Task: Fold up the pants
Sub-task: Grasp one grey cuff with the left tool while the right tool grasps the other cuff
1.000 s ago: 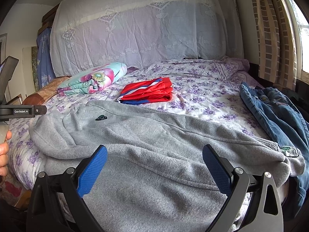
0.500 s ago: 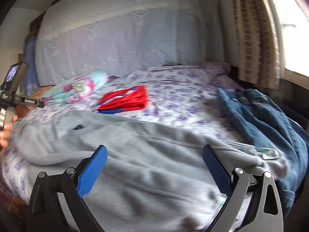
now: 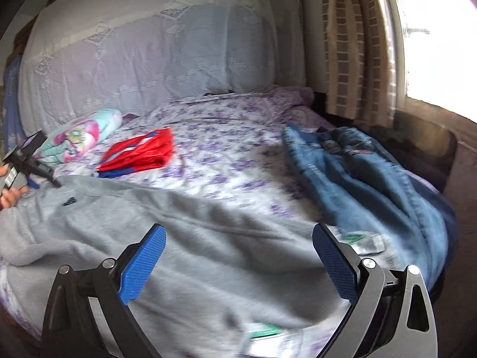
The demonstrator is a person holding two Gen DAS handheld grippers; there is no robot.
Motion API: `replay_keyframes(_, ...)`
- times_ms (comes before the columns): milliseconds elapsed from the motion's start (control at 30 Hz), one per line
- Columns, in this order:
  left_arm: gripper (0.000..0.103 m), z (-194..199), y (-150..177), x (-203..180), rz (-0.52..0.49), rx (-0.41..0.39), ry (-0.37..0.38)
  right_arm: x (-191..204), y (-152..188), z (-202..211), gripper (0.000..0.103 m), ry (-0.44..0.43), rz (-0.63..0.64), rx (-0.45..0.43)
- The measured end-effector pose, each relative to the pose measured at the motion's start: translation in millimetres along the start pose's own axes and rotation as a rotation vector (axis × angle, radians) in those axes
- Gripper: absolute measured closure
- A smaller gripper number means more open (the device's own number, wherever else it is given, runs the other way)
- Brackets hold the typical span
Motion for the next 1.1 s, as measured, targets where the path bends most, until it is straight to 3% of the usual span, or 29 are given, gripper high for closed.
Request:
replay_keyframes(33,0.024,-1.4,4.0,-4.5,-0.019,-0.001,-0.02,-10.7,-1.3,1.3,0.004,0.034,0.004,-0.006)
replay_keyframes(133,0.068,12.3,14.5,-23.5,-0.065,-0.053,-0.002,-54.9,0.7,7.8,0.004,0.17,-0.03,-0.018)
replay_keyframes(200,0.072,26.7,19.4,-34.9,-0.102,-0.116,-0.033,-85.7,8.9,8.6,0.004,0.262,-0.067,0.007)
replay_keyframes(267,0.076,40.2,24.7,-46.8,-0.141,-0.171,-0.039,-106.6,16.4,4.2,0.004,0.293,-0.095,0.041)
replay_keyframes(400,0.075,56.7,29.8,-49.4,-0.126,-0.205,0.008,-125.5,12.8,-8.8,0.004,0.233,-0.132,0.057)
replay_keyframes(500,0.066,53.6,31.9,-50.9,-0.163,-0.223,-0.023,-126.4,16.8,-41.4,0.004,0.191,-0.093,0.204)
replay_keyframes(533,0.046,50.8,32.4,-51.9,-0.169,-0.218,-0.025,-124.0,25.5,-55.6,0.016,0.149,-0.087,0.285)
replay_keyframes(567,0.031,45.9,32.6,-53.9,-0.167,-0.207,-0.017,-118.8,31.7,-65.0,0.036,0.095,-0.089,0.327)
replay_keyframes(600,0.034,42.1,32.4,-54.8,-0.168,-0.208,-0.028,-111.0,38.0,-71.7,0.072,0.063,-0.071,0.365)
replay_keyframes(633,0.064,38.7,31.4,-53.8,-0.174,-0.213,-0.061,-102.8,37.5,-71.6,0.088,0.06,-0.02,0.351)
replay_keyframes(667,0.079,35.2,29.7,-54.6,-0.185,-0.209,-0.084,-94.2,33.0,-65.8,0.088,0.055,0.028,0.321)
replay_keyframes(767,0.082,44.6,27.7,-49.3,-0.151,-0.246,-0.065,-72.6,8.9,-49.0,0.088,0.013,0.105,0.205)
replay_keyframes(900,0.082,88.3,22.9,-10.4,0.016,-0.359,0.01,-62.0,-34.7,-45.9,0.089,-0.034,0.132,0.088)
replay_keyframes(1100,0.083,151.8,25.5,51.2,0.19,-0.492,-0.06,-37.7,-121.5,-85.7,0.089,-0.134,0.125,-0.033)
Point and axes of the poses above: each gripper's, at about its wrist camera, not at the fingertips, and z roughly against the way its jaws point, x to its left, y to its underside, the point moved 5 cm from there along -z, roughly the way its jaws point, and after that the axes turned 8 degrees about -x, right-handed, at the moved point
